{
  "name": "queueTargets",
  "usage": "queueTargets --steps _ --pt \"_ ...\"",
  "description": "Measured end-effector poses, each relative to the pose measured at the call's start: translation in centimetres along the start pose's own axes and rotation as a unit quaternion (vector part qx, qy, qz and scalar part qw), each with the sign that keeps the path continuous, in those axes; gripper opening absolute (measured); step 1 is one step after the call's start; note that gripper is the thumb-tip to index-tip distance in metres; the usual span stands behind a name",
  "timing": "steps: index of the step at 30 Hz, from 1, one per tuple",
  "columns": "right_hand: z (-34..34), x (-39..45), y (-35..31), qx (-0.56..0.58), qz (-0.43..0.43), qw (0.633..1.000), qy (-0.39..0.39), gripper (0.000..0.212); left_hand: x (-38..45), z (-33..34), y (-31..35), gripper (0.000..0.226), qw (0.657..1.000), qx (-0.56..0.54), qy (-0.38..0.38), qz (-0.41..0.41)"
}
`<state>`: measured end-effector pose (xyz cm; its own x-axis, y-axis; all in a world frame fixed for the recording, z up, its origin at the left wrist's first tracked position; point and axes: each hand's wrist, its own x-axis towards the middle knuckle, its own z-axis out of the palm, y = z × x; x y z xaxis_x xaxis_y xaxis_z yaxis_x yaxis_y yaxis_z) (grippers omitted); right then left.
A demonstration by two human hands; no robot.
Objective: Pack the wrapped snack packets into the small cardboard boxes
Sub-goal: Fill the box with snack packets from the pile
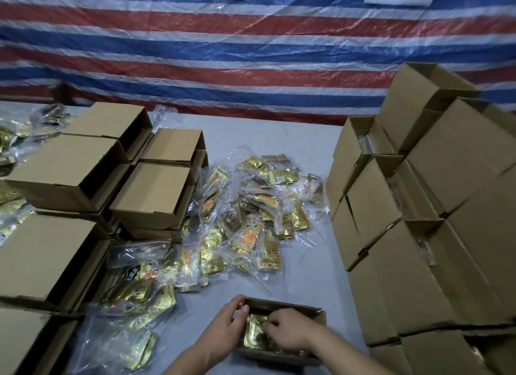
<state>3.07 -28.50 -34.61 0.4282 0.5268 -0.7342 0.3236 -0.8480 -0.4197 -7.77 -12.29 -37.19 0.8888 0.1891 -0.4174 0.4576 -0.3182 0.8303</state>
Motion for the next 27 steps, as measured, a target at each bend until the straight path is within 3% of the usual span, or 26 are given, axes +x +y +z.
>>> queueTargets --steps 7,11,14,17,22,24,27 --pt "0.2 -0.4 -1.0 -0.002 0.013 0.999 -0.040 0.057 -0.4 -0.2 0.4 0.017 1.000 0.014 -0.012 0.000" --pt "-2.5 -2.5 -1.6 0.006 -0.024 0.997 -0.069 0.045 -0.5 -0.7 1.6 0.041 0.999 0.018 0.013 -0.034" --pt "-5.9 -3.8 -1.5 0.082 -0.073 0.994 0.011 0.046 1.8 -2.3 4.6 0.053 0.996 0.033 0.077 -0.009" --pt "-9.6 -4.2 -0.7 0.161 -0.105 0.971 0.141 0.035 5.6 -4.0 8.4 0.051 0.986 0.097 0.118 0.062" --pt "-15.7 -1.7 1.6 0.239 -0.054 0.909 0.337 0.011 13.5 -5.5 14.3 0.043 0.951 0.248 0.123 0.139" --pt "-17.2 -0.2 2.6 0.276 -0.013 0.890 0.362 0.016 16.5 -5.3 16.1 0.045 0.932 0.310 0.103 0.154" --pt "-18.5 1.6 3.6 0.355 0.024 0.871 0.339 0.015 20.9 -4.0 18.5 0.046 0.890 0.422 0.065 0.164"
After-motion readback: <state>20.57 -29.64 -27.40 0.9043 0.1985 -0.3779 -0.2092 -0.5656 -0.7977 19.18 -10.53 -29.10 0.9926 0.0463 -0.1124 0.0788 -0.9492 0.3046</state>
